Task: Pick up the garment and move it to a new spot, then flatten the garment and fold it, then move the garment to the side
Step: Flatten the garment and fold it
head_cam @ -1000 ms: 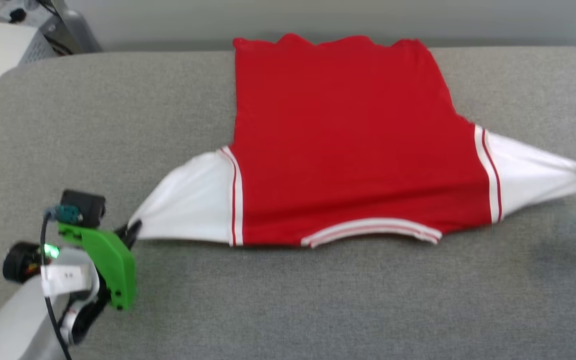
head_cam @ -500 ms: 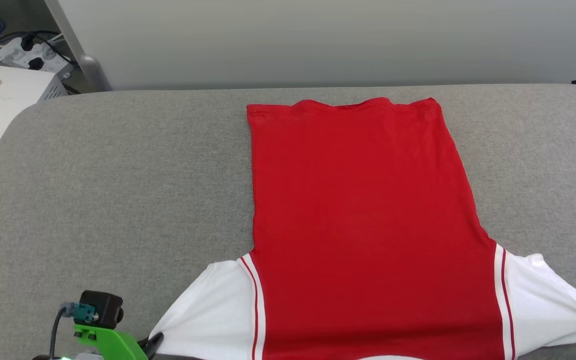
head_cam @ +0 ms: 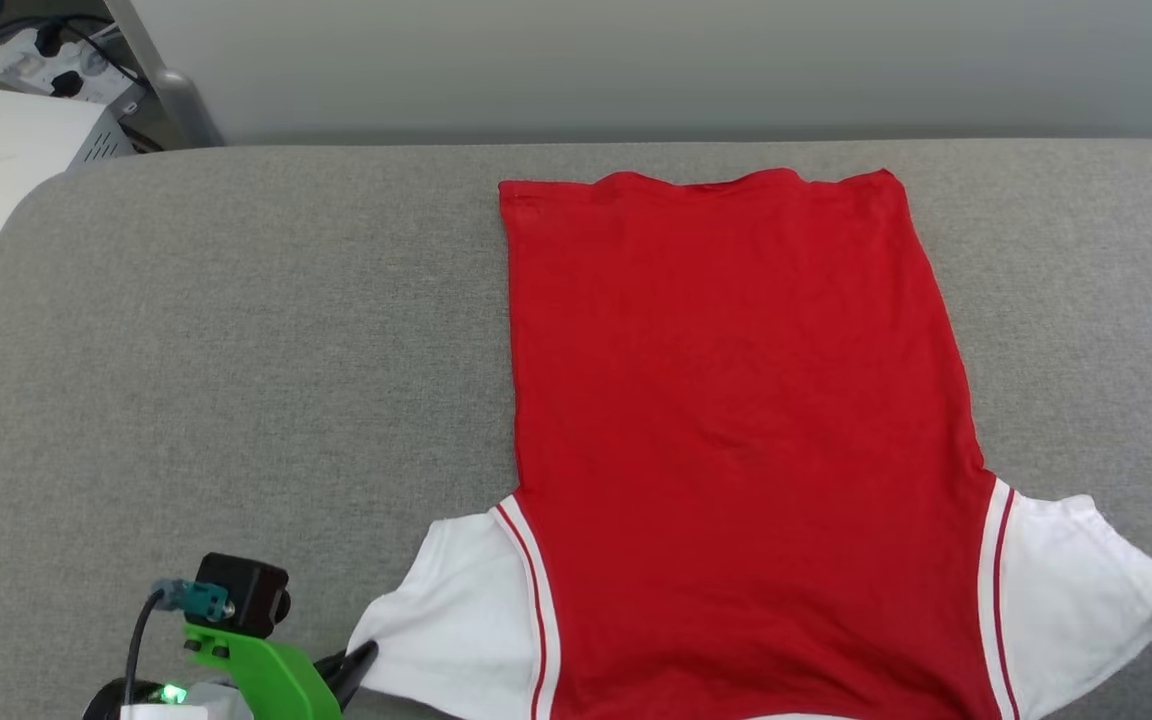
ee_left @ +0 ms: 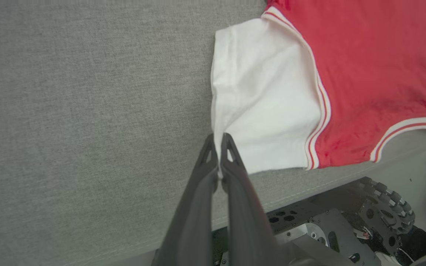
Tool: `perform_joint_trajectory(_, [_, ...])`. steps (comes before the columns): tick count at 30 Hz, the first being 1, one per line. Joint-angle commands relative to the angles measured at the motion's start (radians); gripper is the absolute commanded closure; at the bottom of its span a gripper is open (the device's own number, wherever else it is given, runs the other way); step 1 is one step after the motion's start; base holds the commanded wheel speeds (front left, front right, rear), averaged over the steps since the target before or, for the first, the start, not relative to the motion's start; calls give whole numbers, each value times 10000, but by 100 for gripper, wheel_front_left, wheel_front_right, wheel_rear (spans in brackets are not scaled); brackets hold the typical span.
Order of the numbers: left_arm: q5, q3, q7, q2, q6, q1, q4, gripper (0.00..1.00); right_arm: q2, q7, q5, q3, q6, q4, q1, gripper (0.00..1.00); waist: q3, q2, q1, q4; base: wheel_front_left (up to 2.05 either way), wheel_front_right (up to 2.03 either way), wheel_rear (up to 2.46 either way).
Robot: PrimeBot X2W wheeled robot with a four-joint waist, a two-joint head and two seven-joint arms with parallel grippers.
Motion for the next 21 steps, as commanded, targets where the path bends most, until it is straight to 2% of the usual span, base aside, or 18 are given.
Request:
perform_joint_trajectory(1, [-76,23,135,98,123,-221,-339,100,-23,130,179,-2,-9,-347,-369,0,285,-1,1,175,0,0,0])
perform_joint_trajectory(7, [343,-91,611,386,604,-382,-1980,100,-54,963,697,163,-9,-1628,-1691,0,1228,-1,1,606,0,0,0])
perform_joint_trajectory(11, [704,-228,925,520,845,-571,-2870,100,-67,1870,729,469,-9,-1932,-2979,0,1988,-1,1,1004,0,0,0])
perform_joint_trajectory(15, [1040,-455,1221,521,884,-873,-3460,100,-248,2835,438,721,-9,-1742,-4433,0,2778,-1,1,1553,0,0,0])
perform_joint_trajectory(21, [1500,-865,1362,240,803,-1248,-3944,100,-813,3465,-338,1038,-9,-432,-6644,0,3696,-1,1,2343,0,0,0])
